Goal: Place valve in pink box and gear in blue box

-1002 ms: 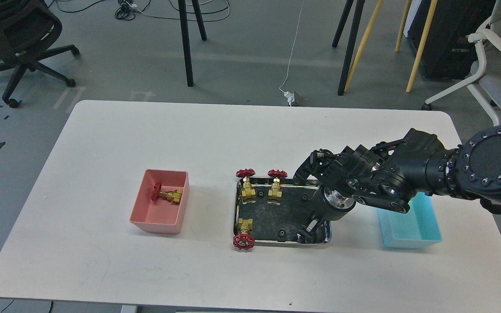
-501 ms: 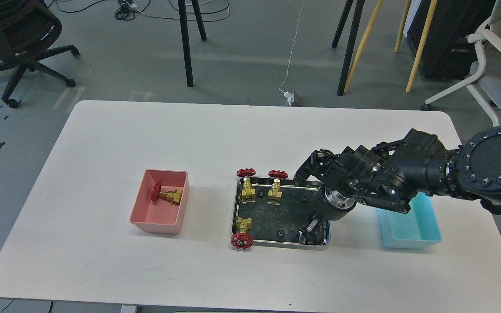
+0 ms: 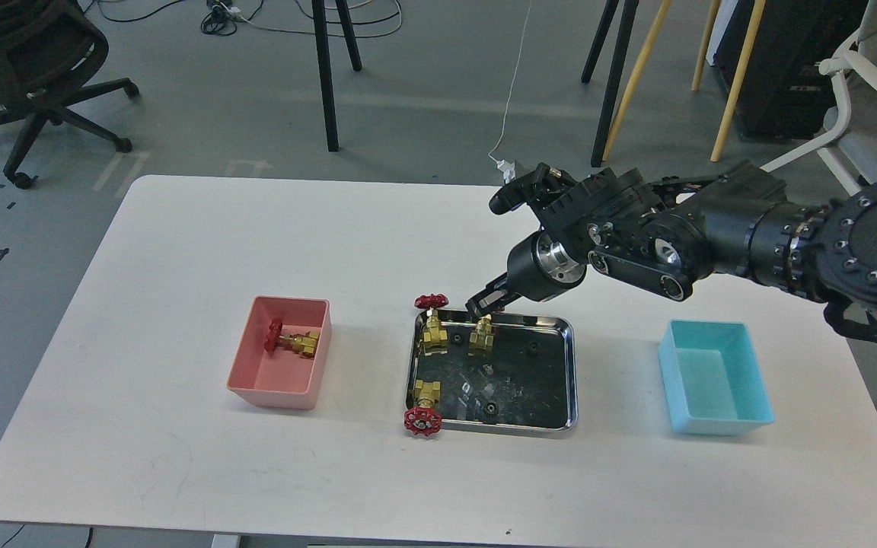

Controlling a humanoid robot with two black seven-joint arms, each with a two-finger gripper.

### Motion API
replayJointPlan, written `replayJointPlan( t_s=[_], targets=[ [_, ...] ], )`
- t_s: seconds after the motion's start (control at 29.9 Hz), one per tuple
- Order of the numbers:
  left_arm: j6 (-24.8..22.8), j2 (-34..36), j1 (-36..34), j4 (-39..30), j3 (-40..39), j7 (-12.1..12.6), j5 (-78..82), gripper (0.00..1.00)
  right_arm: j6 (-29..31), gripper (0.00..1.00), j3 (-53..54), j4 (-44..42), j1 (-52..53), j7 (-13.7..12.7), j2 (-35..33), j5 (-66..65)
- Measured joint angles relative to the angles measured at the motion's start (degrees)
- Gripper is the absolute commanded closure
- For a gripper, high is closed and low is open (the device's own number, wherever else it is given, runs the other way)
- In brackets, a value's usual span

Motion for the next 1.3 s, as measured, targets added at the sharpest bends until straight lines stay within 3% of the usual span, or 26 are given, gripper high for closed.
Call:
replayJointPlan(
  t_s=[0.07,0.37,0.6,0.87,1.1,1.3],
  targets=[
    [0.05,-0.12,0.18,0.04,0.08,0.1,0.16,0.06,0.02,0.83,2.66,1.31,0.0,-0.04,-4.16,0.26],
    [0.16,-1.65,0.64,0.01,0.17,0.23,0.42,0.06,0.05,0.82,5.41,18.66,-2.31,-0.11,-36.24,0.18],
    [0.88,-2.84,0.65,-0.01,0.25,0.28,0.46,0.06,0.05,0.81,5.14,24.51,-9.45,-0.34,-51.2,-0.43],
    [1.1,-3.24,0.64,-0.05,0.18,0.29,0.39,0.06,0.03,0.73,5.19,24.22,-13.74,-0.3,-54.5,-1.24],
    [1.11,-3.25,0.57,-0.05,0.17,0.29,0.37,0.06,0.03,0.39,5.58,23.61,-14.58,-0.76,-51.93,-1.43],
    [1.1,-2.86,0.57,-0.06,0.17,0.35,0.37,0.06,0.03,0.29,5.78,23.49,-14.58,-0.86,-48.9,-0.91]
  ],
)
